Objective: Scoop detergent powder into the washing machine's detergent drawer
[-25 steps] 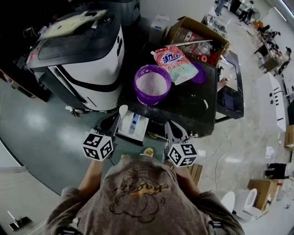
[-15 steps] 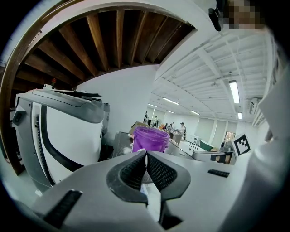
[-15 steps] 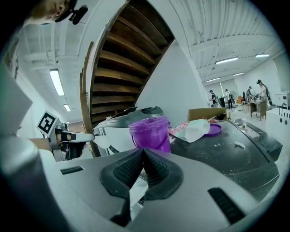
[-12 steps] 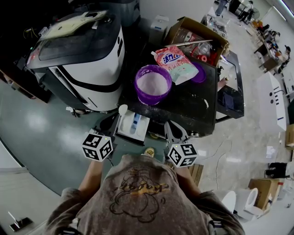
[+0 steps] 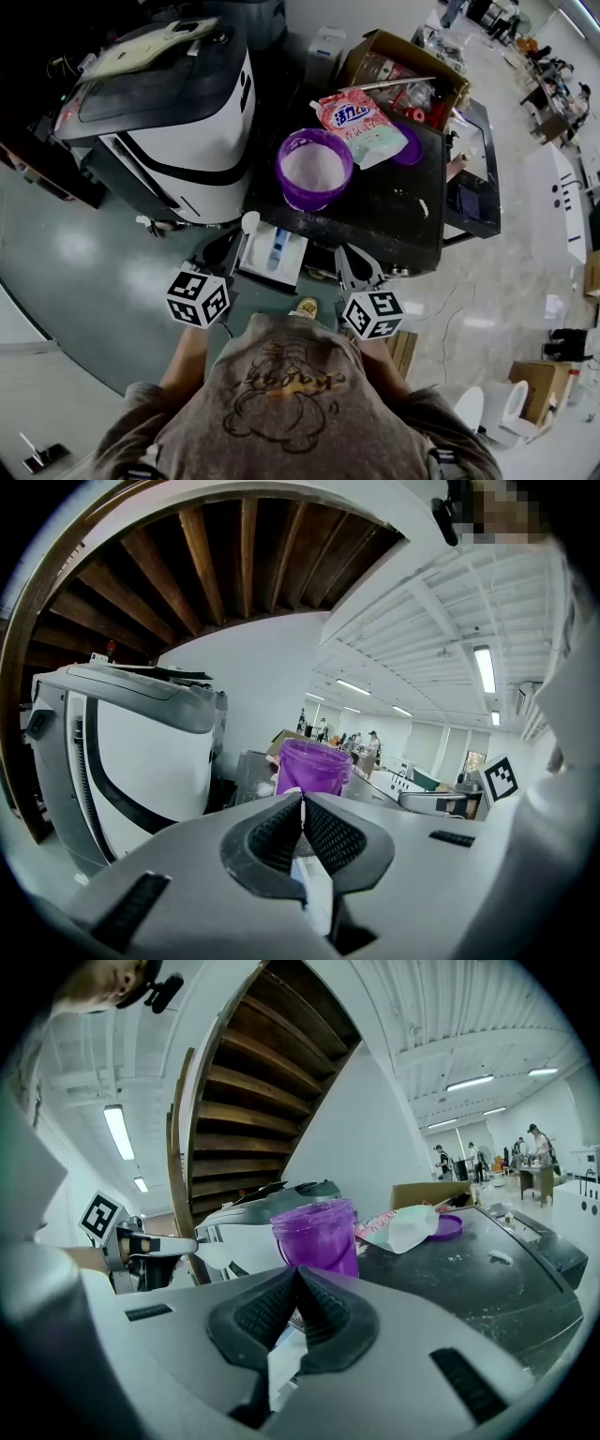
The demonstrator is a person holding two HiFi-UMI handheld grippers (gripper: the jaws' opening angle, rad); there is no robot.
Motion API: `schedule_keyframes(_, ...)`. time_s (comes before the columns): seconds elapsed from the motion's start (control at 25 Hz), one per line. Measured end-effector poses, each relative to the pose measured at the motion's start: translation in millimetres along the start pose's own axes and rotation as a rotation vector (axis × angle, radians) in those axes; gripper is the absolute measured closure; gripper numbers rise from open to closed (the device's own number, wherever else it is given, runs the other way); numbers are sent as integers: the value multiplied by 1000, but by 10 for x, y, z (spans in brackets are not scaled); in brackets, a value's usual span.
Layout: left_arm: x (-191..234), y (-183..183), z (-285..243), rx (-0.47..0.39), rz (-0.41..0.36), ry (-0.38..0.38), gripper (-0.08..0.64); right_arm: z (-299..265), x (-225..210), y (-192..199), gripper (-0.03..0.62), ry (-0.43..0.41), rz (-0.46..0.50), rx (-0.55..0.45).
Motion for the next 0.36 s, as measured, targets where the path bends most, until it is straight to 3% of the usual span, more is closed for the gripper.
schedule_keyframes(0.36,3,9,-26,4,4,-6,537,-30,-7,-11,594,-4,3,1)
Point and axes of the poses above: the fingertips, and each gripper's own axes: z backward along the fingers, x to its left, y out of its underside, the point moved 10 cm from there along z, backward along the fingers, and after that the axes turned 9 degrees about x, right-handed, at the moved point
